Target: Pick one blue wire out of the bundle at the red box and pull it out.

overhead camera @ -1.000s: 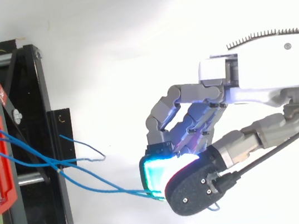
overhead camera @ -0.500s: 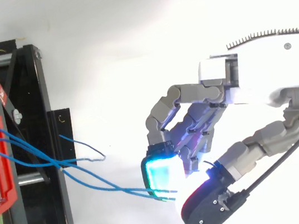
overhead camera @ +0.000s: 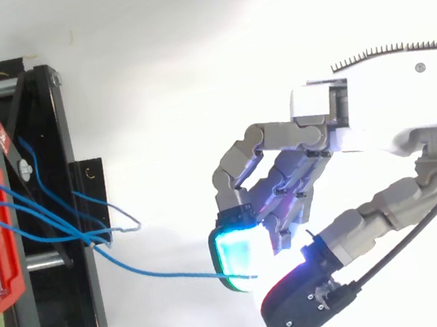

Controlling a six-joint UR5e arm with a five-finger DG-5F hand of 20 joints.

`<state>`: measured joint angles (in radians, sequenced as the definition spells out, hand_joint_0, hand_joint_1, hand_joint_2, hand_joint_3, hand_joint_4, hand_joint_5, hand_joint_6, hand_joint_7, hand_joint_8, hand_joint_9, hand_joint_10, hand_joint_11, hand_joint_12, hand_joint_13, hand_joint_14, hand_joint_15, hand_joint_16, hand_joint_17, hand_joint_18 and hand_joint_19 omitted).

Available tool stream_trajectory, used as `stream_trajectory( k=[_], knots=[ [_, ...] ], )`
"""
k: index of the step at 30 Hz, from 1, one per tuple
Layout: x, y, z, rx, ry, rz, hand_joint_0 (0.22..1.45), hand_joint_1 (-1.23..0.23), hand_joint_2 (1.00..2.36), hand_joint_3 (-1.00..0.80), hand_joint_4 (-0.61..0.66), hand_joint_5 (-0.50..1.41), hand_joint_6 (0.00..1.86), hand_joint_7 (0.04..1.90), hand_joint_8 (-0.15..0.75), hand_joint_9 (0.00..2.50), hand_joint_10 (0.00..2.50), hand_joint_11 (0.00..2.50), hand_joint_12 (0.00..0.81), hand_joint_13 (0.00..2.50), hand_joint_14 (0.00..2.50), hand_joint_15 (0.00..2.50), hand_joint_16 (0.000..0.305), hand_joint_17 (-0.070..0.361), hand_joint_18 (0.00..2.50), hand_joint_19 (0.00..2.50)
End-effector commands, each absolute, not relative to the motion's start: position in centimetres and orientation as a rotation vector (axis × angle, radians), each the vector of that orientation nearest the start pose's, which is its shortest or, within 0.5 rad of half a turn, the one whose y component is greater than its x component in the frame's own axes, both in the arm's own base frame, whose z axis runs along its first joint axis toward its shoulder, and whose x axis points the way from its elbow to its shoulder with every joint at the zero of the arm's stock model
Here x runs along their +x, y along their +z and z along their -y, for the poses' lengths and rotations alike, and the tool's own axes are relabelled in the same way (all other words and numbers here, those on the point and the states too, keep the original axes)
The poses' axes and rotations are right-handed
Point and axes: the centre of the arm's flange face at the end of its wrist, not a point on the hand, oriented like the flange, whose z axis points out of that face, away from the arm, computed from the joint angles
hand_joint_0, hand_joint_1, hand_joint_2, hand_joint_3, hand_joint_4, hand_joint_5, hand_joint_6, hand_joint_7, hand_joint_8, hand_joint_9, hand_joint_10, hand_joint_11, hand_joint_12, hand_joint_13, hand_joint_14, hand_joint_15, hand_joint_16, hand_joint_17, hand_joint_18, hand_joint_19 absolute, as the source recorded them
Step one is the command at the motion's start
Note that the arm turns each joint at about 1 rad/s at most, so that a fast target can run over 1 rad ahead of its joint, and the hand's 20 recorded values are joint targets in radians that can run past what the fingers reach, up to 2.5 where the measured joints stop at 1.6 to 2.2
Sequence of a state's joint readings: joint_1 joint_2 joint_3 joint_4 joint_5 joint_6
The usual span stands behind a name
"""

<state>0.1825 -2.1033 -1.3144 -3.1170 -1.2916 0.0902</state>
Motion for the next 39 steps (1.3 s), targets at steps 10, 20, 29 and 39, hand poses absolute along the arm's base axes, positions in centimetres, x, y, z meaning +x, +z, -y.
stream_trajectory(
  k=[10, 20, 29, 39],
  knots=[
    [67.92, 30.03, 3.82, 1.452, 1.020, -1.292, 0.60, -0.82, 1.23, -0.01, 0.05, -0.11, 0.96, 1.28, 0.419, 1.11, 0.01, 0.62, 0.481, 1.04, 0.01, 0.52, 0.066, 0.148, 1.05, 0.49],
    [67.67, 29.90, 3.91, 1.434, 0.977, -1.326, 0.57, -0.79, 1.37, -0.05, 0.05, -0.10, 0.95, 1.31, 0.426, 1.17, 0.01, 0.67, 0.491, 1.06, 0.01, 0.53, 0.067, 0.151, 1.07, 0.48],
    [67.26, 29.77, 4.52, 1.425, 0.879, -1.337, 0.57, -0.79, 1.38, -0.04, 0.04, -0.10, 0.95, 1.32, 0.424, 1.18, 0.01, 0.76, 0.488, 1.08, 0.02, 0.57, 0.067, 0.150, 1.07, 0.49],
    [67.31, 29.82, 4.64, 1.404, 0.853, -1.339, 0.56, -0.78, 1.41, -0.04, 0.03, -0.09, 0.96, 1.32, 0.423, 1.16, 0.01, 0.75, 0.486, 1.08, 0.02, 0.56, 0.067, 0.151, 1.08, 0.50]
  ],
)
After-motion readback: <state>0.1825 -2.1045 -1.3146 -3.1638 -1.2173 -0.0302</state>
